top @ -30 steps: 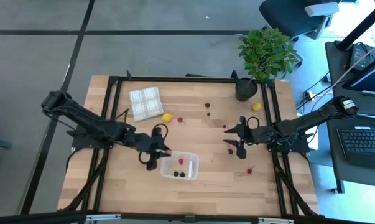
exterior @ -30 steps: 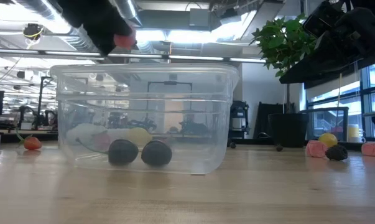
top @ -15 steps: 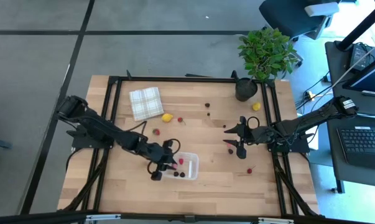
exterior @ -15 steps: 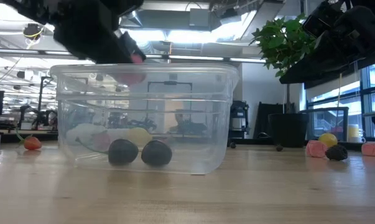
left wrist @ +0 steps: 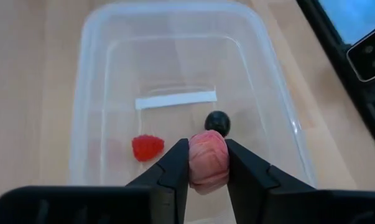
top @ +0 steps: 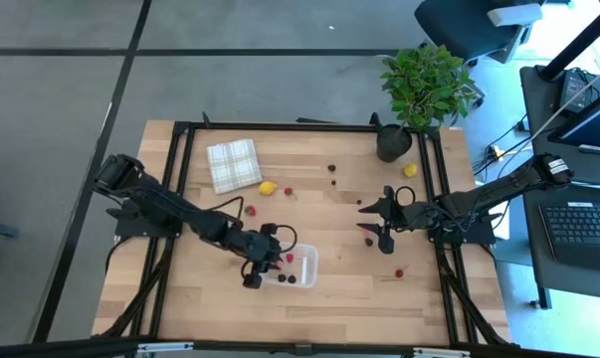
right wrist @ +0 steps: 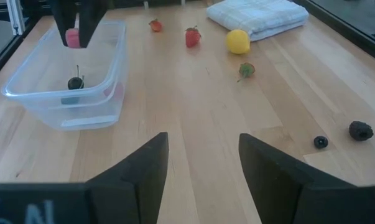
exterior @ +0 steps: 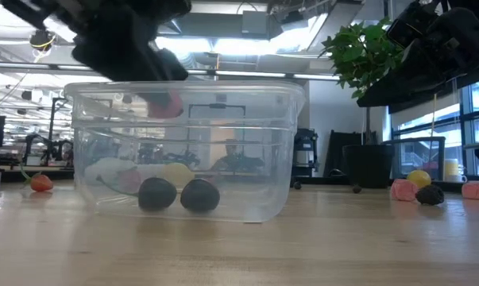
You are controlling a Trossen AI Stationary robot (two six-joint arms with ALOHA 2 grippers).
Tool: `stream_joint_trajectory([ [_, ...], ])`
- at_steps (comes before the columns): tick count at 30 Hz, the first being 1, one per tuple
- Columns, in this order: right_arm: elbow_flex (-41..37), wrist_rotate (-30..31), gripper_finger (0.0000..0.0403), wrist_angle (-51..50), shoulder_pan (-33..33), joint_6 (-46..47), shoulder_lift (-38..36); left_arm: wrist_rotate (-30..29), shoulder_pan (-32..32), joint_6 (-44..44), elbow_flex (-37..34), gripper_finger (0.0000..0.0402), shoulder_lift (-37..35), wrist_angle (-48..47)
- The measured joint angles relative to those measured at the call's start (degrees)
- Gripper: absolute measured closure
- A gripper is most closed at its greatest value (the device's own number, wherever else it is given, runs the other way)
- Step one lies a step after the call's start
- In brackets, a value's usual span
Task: Pick and placing Produce into tupperware
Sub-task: Put the left peach into the transparent bin
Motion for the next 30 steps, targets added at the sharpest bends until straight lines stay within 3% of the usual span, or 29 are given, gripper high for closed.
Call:
stream_joint_trajectory([
  [13,0.02,0.0,0.0205,0.07,0.02,0.07,0.11,-0.39,0.24,1.85,13.66,0.0311,12.98,-14.7],
  [19,0.02,0.0,0.0205,-0.01,0.01,0.09,0.25,-0.39,0.39,1.77,14.24,0.0316,13.3,-15.6],
  [30,0.02,0.01,0.0205,-0.02,0.01,0.05,0.26,-0.39,0.37,1.83,14.24,0.0266,13.28,-16.13],
])
